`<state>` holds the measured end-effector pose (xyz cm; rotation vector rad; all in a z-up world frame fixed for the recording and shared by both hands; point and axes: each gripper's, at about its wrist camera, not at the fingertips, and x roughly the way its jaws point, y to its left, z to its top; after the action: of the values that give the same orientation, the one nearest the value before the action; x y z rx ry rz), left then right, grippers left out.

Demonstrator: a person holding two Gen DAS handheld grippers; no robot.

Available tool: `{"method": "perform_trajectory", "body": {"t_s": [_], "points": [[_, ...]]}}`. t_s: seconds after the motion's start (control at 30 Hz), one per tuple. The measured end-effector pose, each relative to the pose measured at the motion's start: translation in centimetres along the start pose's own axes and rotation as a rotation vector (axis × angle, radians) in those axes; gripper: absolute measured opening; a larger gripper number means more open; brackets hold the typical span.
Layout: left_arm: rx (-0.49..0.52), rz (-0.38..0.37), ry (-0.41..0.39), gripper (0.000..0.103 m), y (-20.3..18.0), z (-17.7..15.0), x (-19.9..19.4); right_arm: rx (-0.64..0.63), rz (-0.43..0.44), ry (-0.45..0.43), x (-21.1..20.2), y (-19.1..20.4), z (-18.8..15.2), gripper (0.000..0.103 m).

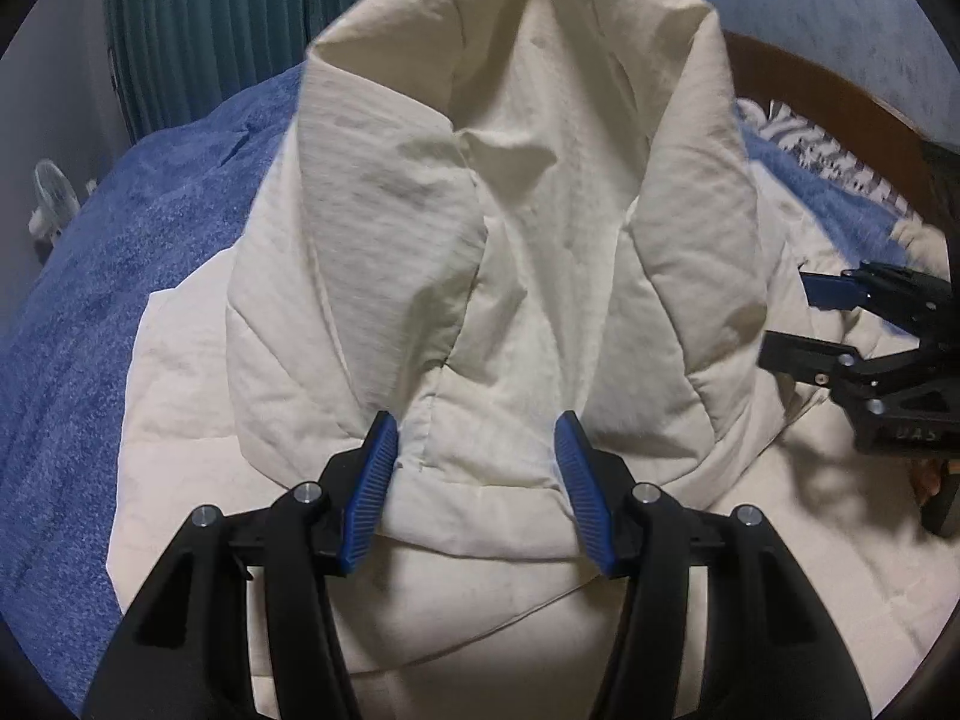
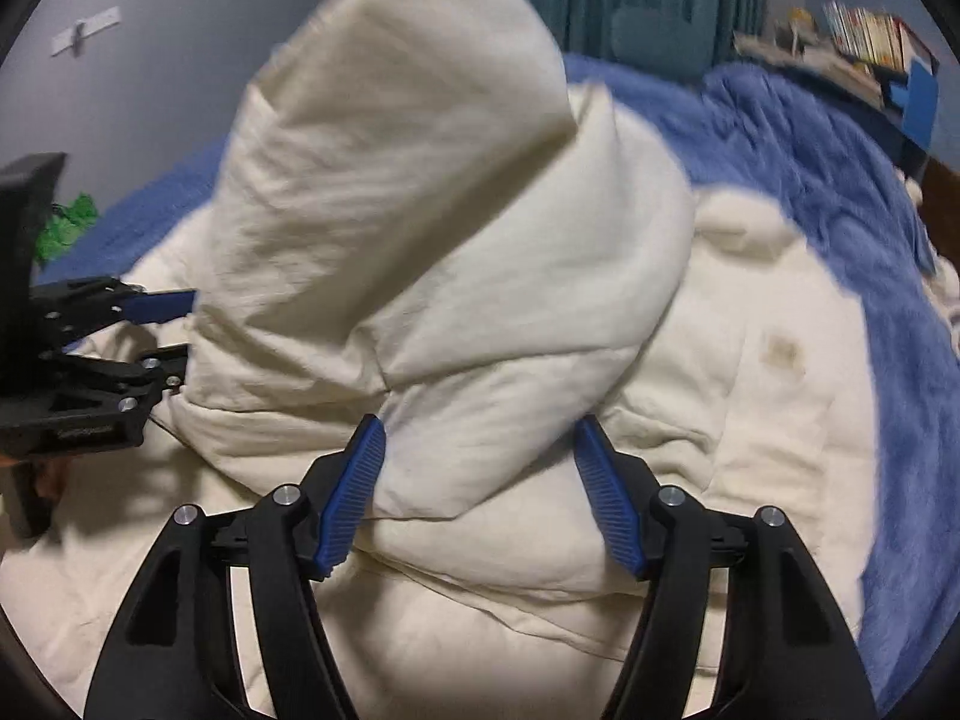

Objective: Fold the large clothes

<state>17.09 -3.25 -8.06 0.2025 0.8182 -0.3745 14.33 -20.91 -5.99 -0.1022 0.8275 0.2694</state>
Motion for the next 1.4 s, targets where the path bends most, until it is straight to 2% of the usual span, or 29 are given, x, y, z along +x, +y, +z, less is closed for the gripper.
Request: {"method": "perform_trajectory", "body": {"t_s": [0.13,0.23,0.4,0.5,0.63,0.7,0.77,0.87,1.0,1.23,1.27,1.37,1.4], "points": [[-0.010,-0.005,-0.002,0.052,0.1,-1.0,1.4,0.009,0.003,0.010,0.5,-0.2,-0.1,0.063],[-0.020,-0.012,-0.010,0.052,0.1,-0.9,1.3,-0.001,-0.008,-0.005,0.2,0.0,0.0,0.069],[-0.071,-0.066,-0.044,0.053,1.5,-0.3,-0.8,0.021,-0.031,-0.113,-2.1,-0.4,0.7,0.072],[-0.077,-0.051,-0.037,0.054,1.9,0.0,-1.2,0.037,-0.027,-0.188,-3.1,-0.4,1.0,0.072],[-0.045,0.008,-0.026,0.054,0.6,-0.4,-0.7,-0.001,0.056,-0.241,-3.7,0.7,0.8,0.072],[-0.035,0.022,-0.014,0.054,0.1,-0.6,-0.3,-0.043,0.078,-0.223,-3.4,1.4,0.5,0.072],[-0.036,0.021,-0.013,0.055,-0.1,-0.6,-0.1,-0.085,0.065,-0.162,-2.0,2.2,0.3,0.072],[-0.068,-0.023,-0.022,0.055,1.2,-0.5,0.3,-0.071,0.053,-0.094,-0.7,2.3,-0.1,0.072],[-0.107,-0.073,-0.027,0.055,2.1,-0.4,0.5,-0.067,0.056,-0.086,-0.5,2.1,-0.2,0.072],[-0.062,-0.013,-0.028,0.055,0.7,-0.5,0.7,-0.119,-0.013,-0.068,0.2,3.2,-0.6,0.072],[-0.056,-0.005,-0.030,0.055,0.5,-0.2,0.7,-0.119,-0.011,-0.077,-0.2,3.3,-0.6,0.074],[-0.036,0.025,-0.053,0.055,-0.2,0.0,-0.4,-0.092,-0.003,-0.125,-2.1,3.0,-0.7,0.090],[-0.029,0.034,-0.063,0.056,-0.5,0.1,-0.9,-0.077,-0.008,-0.145,-2.7,2.6,-0.6,0.090]]}}
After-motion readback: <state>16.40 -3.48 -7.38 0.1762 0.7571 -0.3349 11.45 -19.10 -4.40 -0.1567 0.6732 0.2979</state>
